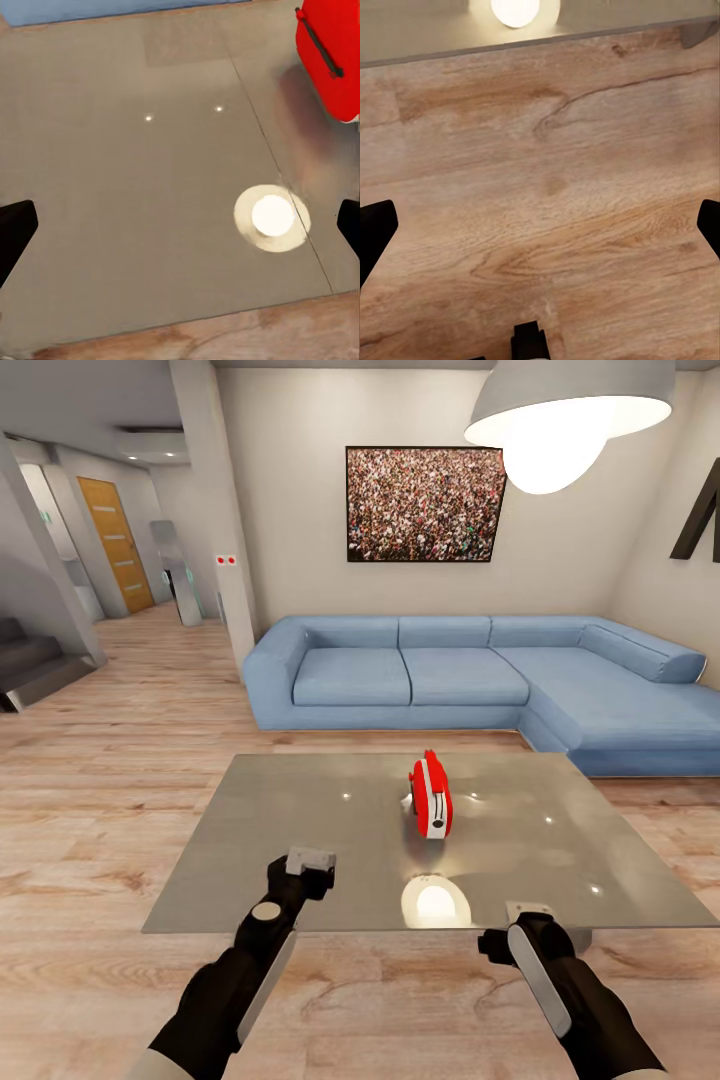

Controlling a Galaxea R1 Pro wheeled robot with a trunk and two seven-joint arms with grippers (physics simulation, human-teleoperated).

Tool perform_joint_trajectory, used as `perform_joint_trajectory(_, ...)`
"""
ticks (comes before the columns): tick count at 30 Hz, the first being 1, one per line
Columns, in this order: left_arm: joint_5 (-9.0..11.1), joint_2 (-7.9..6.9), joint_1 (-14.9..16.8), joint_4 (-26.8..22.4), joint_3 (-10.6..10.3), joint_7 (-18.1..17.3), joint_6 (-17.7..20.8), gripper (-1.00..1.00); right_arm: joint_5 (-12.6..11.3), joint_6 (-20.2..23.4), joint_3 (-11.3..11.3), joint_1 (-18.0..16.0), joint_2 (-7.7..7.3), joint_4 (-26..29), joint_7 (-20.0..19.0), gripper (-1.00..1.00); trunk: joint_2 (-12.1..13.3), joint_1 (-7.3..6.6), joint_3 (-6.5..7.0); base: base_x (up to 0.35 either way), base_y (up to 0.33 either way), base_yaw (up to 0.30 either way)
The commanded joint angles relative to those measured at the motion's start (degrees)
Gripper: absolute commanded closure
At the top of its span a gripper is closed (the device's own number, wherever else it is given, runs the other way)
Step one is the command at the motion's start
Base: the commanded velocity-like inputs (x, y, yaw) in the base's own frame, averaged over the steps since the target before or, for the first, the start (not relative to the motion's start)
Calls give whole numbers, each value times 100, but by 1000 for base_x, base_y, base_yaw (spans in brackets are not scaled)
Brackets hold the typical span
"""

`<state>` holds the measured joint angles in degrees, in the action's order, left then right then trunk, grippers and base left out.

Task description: Turn on the radio receiver that's on the table in the living room.

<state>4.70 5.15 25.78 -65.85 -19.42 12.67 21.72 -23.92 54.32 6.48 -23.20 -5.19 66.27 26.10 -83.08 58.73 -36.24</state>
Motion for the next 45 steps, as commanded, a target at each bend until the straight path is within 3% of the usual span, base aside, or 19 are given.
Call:
perform_joint_trajectory(1, -3, -61, -57, 83, 0, -1, -19, -100, 1, -147, 2, 0, 0, -131, 0, -100, 0, 0, 0, 0, 0, 0)
perform_joint_trajectory(13, -4, -123, -94, 802, 8, -1, -402, -100, 1, -379, 2, 0, 0, -403, 0, -100, 0, 0, 69, 0, 0, -64)
perform_joint_trajectory(21, -4, -136, -124, 1645, 8, 7, -1179, -100, 16, -886, 2, 0, -6, -802, -6, -100, 0, 0, 119, 0, 0, -43)
perform_joint_trajectory(30, -4, -137, -126, 2462, 8, -1, -1753, -100, 25, -1462, 10, 5, -9, -1221, -10, -100, 0, 0, 131, 0, 0, -3)
perform_joint_trajectory(45, 4, -172, -126, 2624, 8, -1, -1960, -100, 45, -1625, 11, 8, -15, -1283, -344, -100, 0, 0, 131, 0, 0, 0)
